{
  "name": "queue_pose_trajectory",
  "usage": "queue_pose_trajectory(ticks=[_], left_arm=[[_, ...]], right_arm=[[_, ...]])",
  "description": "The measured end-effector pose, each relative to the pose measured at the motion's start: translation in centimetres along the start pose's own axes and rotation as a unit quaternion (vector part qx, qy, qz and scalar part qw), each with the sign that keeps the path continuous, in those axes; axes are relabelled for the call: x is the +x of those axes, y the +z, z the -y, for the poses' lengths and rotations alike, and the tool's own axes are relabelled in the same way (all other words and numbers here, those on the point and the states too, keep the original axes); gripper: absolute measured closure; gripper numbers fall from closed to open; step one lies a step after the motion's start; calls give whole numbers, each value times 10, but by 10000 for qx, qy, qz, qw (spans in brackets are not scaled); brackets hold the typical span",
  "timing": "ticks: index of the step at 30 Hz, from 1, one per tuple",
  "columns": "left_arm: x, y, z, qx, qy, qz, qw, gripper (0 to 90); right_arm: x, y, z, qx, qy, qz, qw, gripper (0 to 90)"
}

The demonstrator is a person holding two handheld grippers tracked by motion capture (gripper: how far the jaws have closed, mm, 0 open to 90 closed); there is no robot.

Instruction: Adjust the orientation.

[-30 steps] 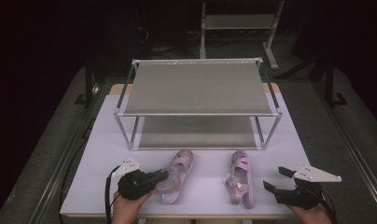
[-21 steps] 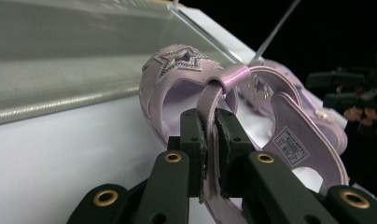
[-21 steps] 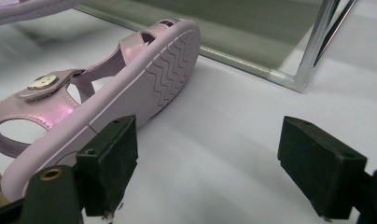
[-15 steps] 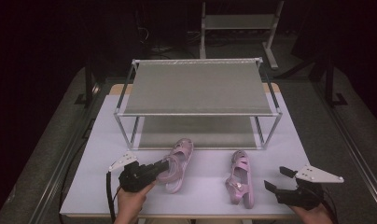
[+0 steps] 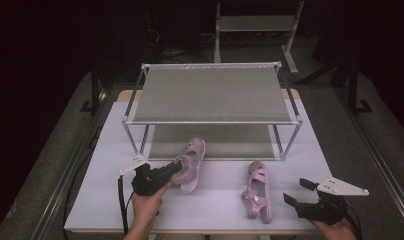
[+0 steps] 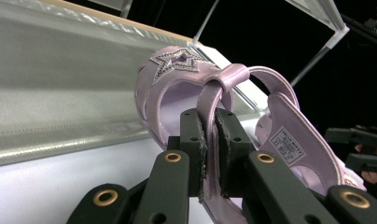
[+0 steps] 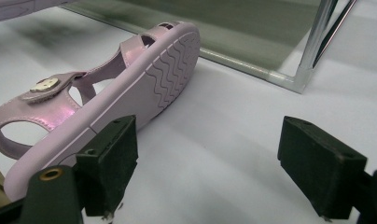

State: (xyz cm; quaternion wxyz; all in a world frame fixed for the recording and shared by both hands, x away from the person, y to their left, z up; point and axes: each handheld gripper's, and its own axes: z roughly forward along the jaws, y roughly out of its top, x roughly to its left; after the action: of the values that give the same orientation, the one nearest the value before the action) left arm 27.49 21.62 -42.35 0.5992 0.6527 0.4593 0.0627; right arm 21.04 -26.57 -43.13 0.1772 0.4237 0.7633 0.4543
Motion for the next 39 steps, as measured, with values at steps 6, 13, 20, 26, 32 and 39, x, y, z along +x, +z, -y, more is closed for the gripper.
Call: queue_pose_trajectory(ticks=[6,13,20,26,32,39], left_arm=[[5,11,0,-77,-90,-43,9999,828],[9,23,-1,-232,-218,-33,9995,827],[12,34,-5,-366,-287,-58,9989,827],[16,43,-9,-392,-323,-97,9987,827],[20,53,-12,-448,-354,-112,9983,827],[27,61,-10,-527,-436,-167,9975,827]], right_arm=[[-1,1,1,-2,29,-17,10000,195],[-3,-1,1,-40,74,-1,10000,195],[-2,0,1,-45,63,-29,10000,195],[-3,0,1,-60,76,-25,9999,195],[-4,0,1,-45,73,-37,10000,195],[-4,0,1,-49,88,-46,9999,195]])
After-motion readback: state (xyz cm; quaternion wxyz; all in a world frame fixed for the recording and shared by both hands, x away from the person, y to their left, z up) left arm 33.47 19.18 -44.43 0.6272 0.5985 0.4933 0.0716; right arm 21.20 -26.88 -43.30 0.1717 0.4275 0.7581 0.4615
